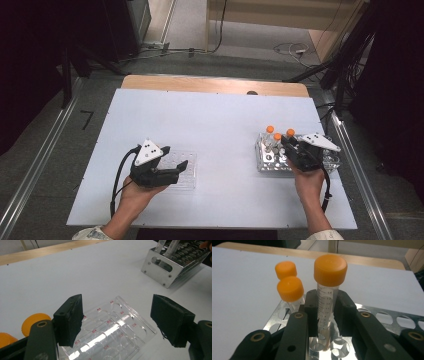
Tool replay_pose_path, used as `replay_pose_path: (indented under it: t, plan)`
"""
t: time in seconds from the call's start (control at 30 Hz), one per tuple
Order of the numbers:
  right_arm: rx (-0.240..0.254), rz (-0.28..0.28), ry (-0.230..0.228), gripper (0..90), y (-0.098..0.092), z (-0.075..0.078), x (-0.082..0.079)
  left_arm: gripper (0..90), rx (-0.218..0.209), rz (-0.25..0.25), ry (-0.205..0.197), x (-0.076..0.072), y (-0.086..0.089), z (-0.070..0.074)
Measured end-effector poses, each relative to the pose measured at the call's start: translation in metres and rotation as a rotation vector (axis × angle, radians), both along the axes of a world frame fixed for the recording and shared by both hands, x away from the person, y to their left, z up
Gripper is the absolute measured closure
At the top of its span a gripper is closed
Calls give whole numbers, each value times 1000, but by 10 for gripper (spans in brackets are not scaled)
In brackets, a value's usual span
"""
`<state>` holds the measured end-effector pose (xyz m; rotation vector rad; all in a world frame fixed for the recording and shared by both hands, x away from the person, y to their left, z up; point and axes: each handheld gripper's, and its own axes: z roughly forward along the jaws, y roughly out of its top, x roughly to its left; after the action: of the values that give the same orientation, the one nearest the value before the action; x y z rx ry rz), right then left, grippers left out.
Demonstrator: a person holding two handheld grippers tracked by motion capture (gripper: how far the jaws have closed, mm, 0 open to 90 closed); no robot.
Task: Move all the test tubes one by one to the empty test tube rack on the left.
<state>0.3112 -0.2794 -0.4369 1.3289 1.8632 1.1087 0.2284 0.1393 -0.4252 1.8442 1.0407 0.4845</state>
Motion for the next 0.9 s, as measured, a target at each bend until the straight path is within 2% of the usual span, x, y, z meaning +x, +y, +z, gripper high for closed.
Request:
replay_pose_path:
  t: [0.2,0.4,0.5,0.67,0.9]
  plan:
    - [4,-8,-60,718,0,15,-10,268,-1,3,0,0,0,0]
    - [-18,-4,-123,721,0,35,-24,267,-2,4,-3,0,1,1]
    - [-15,5,-119,721,-1,45,-32,258,1,4,-5,0,1,1]
    - [-6,63,-109,722,3,58,-46,233,1,7,-6,-1,0,1]
    - [0,176,-93,724,26,58,-57,232,-12,-4,-26,-5,-3,5]
